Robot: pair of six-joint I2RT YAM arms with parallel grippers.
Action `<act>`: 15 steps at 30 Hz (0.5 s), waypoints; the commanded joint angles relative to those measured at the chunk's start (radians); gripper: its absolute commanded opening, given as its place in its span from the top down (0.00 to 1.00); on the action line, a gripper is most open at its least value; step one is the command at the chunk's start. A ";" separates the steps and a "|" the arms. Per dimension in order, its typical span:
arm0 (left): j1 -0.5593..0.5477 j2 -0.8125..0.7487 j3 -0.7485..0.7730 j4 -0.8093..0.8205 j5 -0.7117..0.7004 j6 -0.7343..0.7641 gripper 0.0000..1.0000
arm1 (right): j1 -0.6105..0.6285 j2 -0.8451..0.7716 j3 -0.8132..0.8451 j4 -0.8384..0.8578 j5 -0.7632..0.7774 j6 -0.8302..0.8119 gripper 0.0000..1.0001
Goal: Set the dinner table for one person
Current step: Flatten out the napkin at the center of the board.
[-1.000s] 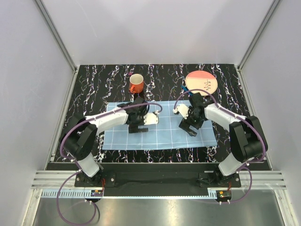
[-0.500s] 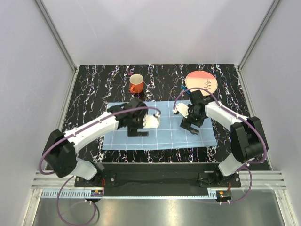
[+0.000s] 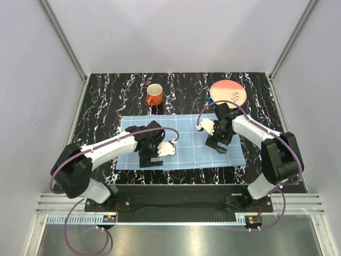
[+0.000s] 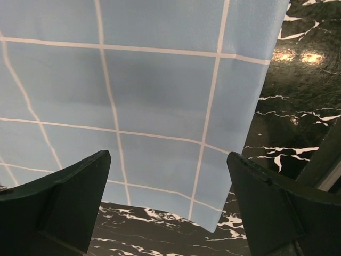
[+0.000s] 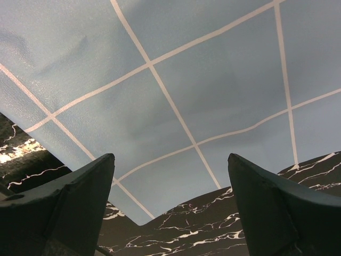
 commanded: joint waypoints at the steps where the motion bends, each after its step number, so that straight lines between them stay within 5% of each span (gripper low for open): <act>1: -0.004 0.019 -0.037 -0.017 0.015 -0.039 0.01 | -0.002 -0.012 0.056 -0.022 0.014 0.018 0.05; 15: -0.007 0.052 -0.148 -0.017 -0.123 -0.077 0.01 | -0.002 -0.022 0.110 -0.039 0.013 0.033 0.02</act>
